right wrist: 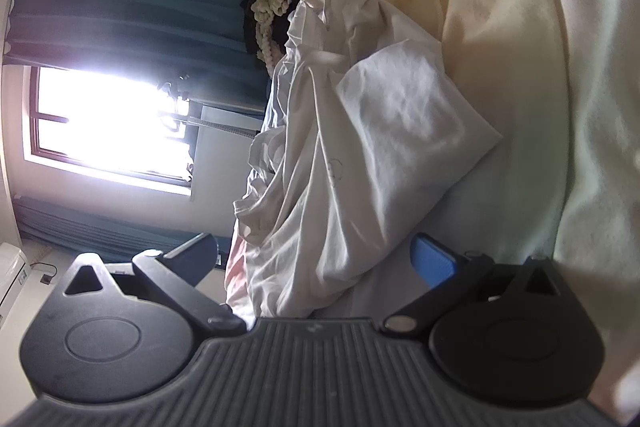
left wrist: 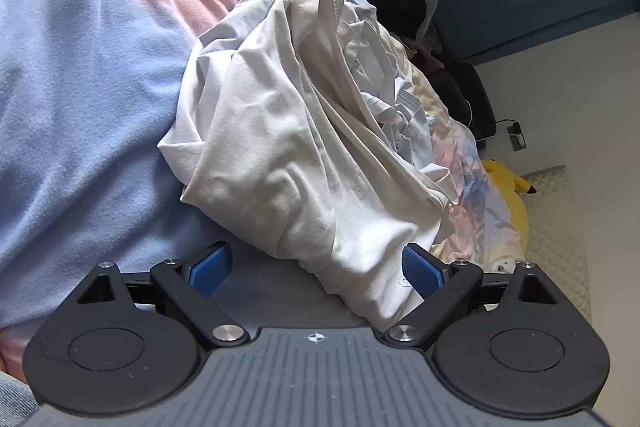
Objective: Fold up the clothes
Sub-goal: 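Roll both tools and lower them onto the folded white shirt edge, then pinch the shirt with the left tool while the right tool pinches it too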
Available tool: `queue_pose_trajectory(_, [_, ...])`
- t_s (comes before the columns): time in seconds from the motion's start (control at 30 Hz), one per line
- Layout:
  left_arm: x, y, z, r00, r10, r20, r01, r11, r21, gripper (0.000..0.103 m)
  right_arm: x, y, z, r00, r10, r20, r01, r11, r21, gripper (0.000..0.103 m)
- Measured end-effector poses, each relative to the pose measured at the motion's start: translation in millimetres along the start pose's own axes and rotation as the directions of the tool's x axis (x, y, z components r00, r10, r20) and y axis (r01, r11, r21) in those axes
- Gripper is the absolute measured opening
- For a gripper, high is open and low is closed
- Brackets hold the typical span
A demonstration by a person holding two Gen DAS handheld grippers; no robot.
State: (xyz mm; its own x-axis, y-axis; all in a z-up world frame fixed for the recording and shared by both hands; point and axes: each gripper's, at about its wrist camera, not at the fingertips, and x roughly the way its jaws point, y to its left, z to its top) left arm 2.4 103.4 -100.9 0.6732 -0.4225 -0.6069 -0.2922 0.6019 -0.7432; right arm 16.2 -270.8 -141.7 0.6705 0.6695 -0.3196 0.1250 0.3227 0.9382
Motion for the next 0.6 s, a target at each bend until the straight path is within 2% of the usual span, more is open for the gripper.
queue_pose_trajectory(0.13, [-3.2, 4.6, 0.9, 0.999, 0.017, 0.033, -0.016, 0.999, -0.031, 0.093, -0.5, -4.1, 1.4, 1.0, -0.004, 0.014, 0.004, 1.0, 0.024, 0.102])
queue_pose_trajectory(0.33, [-8.0, 15.4, 6.1, 0.998, 0.011, 0.069, -0.003, 0.992, -0.122, 0.092, -3.5, -14.7, 8.0, 0.998, -0.017, 0.062, 0.012, 0.997, 0.077, 0.096])
queue_pose_trajectory(0.47, [-4.9, 16.7, 8.6, 0.998, 0.013, 0.067, -0.003, 0.99, -0.142, 0.091, -5.5, -21.7, 12.4, 0.995, -0.027, 0.094, 0.016, 0.994, 0.112, 0.094])
queue_pose_trajectory(0.6, [10.6, 22.9, 13.2, 0.999, 0.007, 0.042, 0.002, 0.979, -0.203, 0.09, -7.5, -28.7, 16.8, 0.991, -0.037, 0.125, 0.019, 0.989, 0.148, 0.086])
